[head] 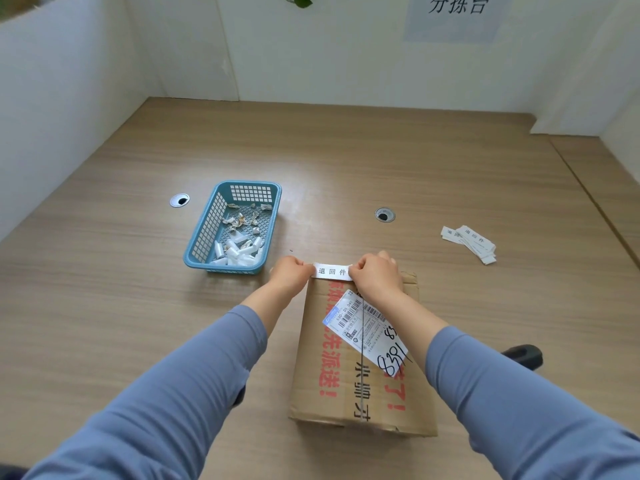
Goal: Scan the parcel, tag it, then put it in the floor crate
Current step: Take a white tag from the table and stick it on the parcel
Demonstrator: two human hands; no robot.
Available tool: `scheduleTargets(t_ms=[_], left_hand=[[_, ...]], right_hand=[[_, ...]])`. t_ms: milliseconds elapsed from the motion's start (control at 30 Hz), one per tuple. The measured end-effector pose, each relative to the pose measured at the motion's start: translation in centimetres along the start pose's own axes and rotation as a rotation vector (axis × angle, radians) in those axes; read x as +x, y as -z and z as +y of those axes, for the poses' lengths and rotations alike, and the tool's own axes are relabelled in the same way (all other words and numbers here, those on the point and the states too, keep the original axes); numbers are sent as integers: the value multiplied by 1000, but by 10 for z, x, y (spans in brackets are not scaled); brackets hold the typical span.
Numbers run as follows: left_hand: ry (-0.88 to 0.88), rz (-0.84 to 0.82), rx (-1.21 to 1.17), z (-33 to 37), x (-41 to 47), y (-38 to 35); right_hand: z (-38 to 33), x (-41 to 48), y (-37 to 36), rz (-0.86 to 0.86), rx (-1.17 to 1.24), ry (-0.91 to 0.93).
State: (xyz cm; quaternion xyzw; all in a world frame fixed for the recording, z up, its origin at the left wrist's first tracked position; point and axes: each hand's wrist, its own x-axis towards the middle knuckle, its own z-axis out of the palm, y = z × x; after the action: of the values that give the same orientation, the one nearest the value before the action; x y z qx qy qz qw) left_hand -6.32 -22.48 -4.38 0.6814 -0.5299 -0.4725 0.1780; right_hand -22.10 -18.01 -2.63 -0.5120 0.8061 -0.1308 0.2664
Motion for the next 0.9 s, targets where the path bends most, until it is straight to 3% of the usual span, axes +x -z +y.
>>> scheduleTargets(t_ms=[467,900], left_hand=[[13,-10,-19,1,-1,0],[20,-49,-173,-6,-4,-4]], right_hand=[[-2,1,-2,3,-43,0],[1,-1,-10,145,-10,25]])
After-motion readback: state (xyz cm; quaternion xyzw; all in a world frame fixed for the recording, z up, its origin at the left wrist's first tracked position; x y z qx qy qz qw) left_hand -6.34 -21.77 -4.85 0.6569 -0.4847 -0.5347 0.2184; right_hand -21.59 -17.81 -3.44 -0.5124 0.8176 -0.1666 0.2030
